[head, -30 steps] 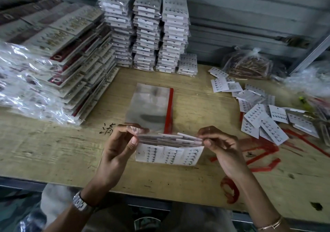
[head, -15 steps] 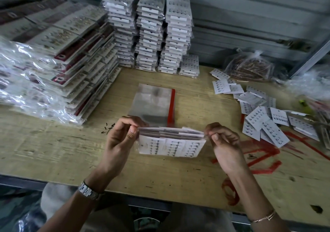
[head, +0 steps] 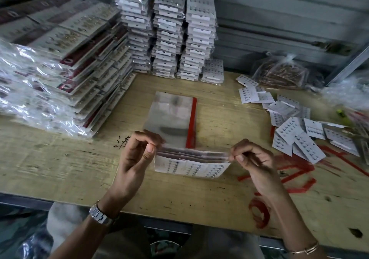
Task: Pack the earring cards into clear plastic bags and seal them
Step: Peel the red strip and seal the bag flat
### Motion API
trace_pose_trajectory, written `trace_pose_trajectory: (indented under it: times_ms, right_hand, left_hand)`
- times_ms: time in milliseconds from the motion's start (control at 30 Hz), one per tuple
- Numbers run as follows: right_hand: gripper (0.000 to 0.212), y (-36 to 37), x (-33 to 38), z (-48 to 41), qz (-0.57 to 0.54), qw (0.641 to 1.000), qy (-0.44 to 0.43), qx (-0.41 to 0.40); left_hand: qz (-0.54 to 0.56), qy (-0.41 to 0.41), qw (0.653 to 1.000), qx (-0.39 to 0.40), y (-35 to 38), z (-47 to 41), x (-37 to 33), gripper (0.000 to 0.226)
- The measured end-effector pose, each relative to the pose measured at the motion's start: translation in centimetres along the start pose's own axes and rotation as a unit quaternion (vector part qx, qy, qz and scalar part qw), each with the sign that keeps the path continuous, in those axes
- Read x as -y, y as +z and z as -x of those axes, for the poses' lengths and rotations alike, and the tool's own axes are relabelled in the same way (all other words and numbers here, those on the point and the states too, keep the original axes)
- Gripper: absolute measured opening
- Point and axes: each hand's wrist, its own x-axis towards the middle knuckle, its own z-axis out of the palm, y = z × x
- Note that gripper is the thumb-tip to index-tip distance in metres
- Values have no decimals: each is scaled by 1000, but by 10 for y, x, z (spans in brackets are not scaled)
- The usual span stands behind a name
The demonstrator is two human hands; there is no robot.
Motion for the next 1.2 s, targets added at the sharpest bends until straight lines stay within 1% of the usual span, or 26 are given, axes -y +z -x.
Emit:
trace_pose_trajectory:
  times_ms: [100, 167, 233, 300, 400, 500, 600, 700, 800, 867, 933, 1033, 1200]
  right_hand:
    - [10, 0, 3, 3, 22, 1000, -5, 6]
    - [7, 1, 7, 4, 33, 999, -11, 16]
    - [11, 2, 10, 5, 42, 999, -13, 19]
    - [14, 2, 12, 8, 52, 998, -12, 15]
    - [12, 5, 13, 12, 60, 998, -17, -2]
    - [11, 12, 13, 16, 47, 999, -16, -17]
    - [10, 15, 12, 18, 58, 998, -24, -21]
    - [7, 16, 14, 19, 76, 996, -39, -27]
    - [11, 18, 16, 18, 84, 994, -19, -62]
    - [10, 23, 17, 18, 52, 994, 2, -93]
    - [11, 31, 18, 19, 11, 991, 17, -133]
    - [18, 39, 18, 20, 11, 982, 32, -185]
    - [15, 47, 23, 27, 8, 975, 34, -220]
  left_hand:
    - [-35, 21, 999, 5, 1, -1, -3, 8]
    - [-51, 25, 998, 6, 0, 0, -5, 11]
    - [-60, 25, 998, 4, -1, 1, -5, 10]
    - [-54, 16, 998, -5, -2, 2, -4, 10]
    - [-37, 1, 999, -25, -2, 4, 0, 16]
    - [-13, -10, 999, -33, 0, 9, 0, 14]
    - [5, -25, 998, -50, 6, 12, 0, 13]
    - [-12, -43, 996, -75, 12, 17, 0, 18]
    - [-51, -51, 993, -96, 18, 19, -6, 24]
    - [-56, -53, 990, -114, 22, 17, -11, 26]
    - [-61, -50, 988, -130, 25, 15, -14, 24]
    - [-82, -53, 984, -150, 28, 16, -15, 21]
    - [-90, -59, 975, -194, 35, 19, -16, 21]
